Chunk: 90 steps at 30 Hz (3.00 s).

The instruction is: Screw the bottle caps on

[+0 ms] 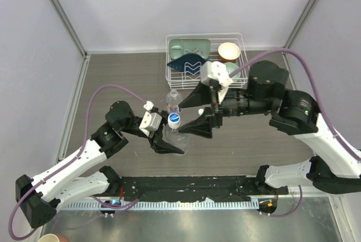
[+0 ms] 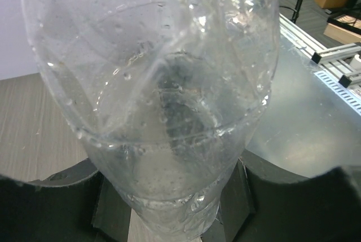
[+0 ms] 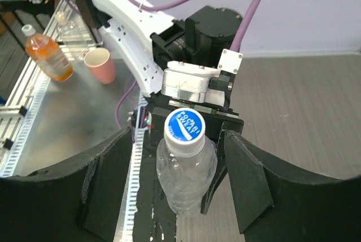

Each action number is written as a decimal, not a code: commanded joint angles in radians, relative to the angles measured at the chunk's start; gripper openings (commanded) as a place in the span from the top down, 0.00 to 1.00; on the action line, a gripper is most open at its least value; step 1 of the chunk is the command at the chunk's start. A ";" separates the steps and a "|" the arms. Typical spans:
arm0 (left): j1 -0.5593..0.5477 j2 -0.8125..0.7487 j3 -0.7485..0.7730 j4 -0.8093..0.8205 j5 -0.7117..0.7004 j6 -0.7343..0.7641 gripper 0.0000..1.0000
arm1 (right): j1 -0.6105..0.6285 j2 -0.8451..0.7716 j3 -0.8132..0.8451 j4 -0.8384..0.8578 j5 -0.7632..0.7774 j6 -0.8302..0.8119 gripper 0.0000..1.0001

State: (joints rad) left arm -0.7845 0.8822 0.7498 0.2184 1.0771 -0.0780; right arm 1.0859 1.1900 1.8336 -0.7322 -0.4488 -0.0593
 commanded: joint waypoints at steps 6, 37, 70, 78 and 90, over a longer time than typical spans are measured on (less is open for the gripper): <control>-0.013 0.001 0.040 -0.005 0.077 0.003 1.00 | -0.018 0.023 0.009 0.077 -0.151 -0.016 0.29; -0.015 -0.009 0.020 0.039 -0.003 -0.031 1.00 | -0.110 0.039 -0.174 0.283 -0.326 0.124 0.56; 0.008 0.004 0.049 0.167 -0.653 -0.002 1.00 | -0.087 0.134 -0.418 0.134 0.387 0.231 0.95; 0.010 -0.005 0.005 0.213 -0.779 0.102 1.00 | 0.098 0.255 -0.326 0.050 1.008 0.400 0.99; 0.010 -0.019 -0.058 0.184 -0.869 0.143 1.00 | 0.160 0.309 -0.166 0.010 1.215 0.471 0.54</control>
State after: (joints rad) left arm -0.7635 0.9207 0.6567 0.1013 0.2020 0.0128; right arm 1.2327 1.4540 1.6554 -0.5571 0.7731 0.3996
